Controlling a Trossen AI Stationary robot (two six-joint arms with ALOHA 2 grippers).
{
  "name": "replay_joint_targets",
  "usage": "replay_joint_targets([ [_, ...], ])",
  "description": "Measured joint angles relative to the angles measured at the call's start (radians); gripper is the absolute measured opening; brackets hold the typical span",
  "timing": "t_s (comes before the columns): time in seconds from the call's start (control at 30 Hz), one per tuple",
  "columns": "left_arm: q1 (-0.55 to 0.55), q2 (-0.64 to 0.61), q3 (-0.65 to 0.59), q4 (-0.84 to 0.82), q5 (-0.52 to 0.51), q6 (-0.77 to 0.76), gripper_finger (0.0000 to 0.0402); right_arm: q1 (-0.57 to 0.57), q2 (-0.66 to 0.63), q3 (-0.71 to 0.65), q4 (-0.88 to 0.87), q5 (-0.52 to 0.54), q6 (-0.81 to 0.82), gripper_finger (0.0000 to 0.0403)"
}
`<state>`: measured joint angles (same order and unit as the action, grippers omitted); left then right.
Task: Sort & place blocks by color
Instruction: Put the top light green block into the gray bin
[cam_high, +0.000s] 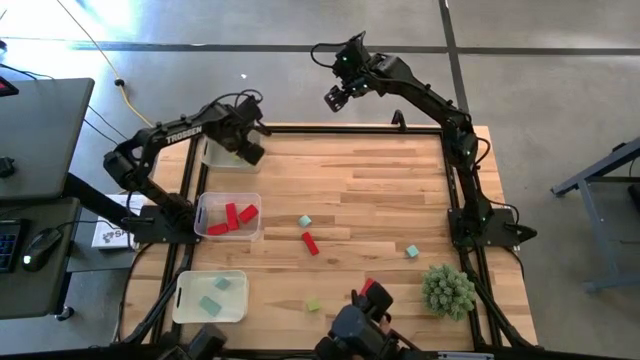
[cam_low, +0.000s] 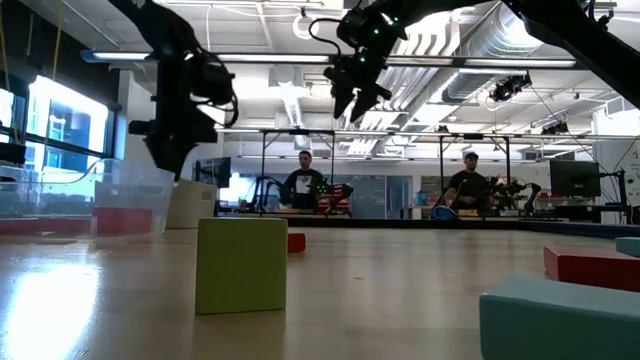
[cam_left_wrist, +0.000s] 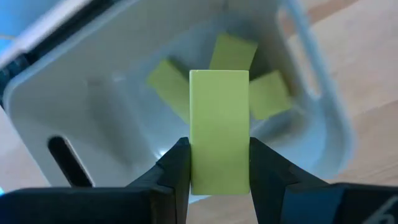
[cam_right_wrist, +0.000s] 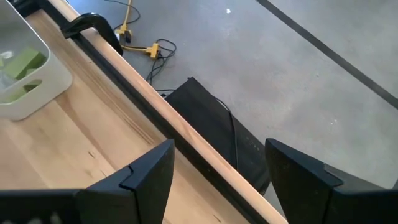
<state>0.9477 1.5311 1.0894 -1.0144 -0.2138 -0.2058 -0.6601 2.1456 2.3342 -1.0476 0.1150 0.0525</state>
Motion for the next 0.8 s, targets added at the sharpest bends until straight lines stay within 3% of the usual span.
replay_joint_targets([
  [0.23,0.029,0.0,-0.097,0.038,-0.002,-0.002,0.01,0.008,0.0,0.0,0.005,-0.035,0.038,0.0239],
  [0.5,0.032,0.0,-0.1,0.066,-0.004,0.004,0.0118,0.056,0.0,0.0,-0.028,-0.148,0.104,0.0239],
  [0.8,0.032,0.0,-0.1,0.066,-0.007,0.065,0.0137,0.163,0.0,0.0,-0.124,-0.177,0.225,0.0239],
])
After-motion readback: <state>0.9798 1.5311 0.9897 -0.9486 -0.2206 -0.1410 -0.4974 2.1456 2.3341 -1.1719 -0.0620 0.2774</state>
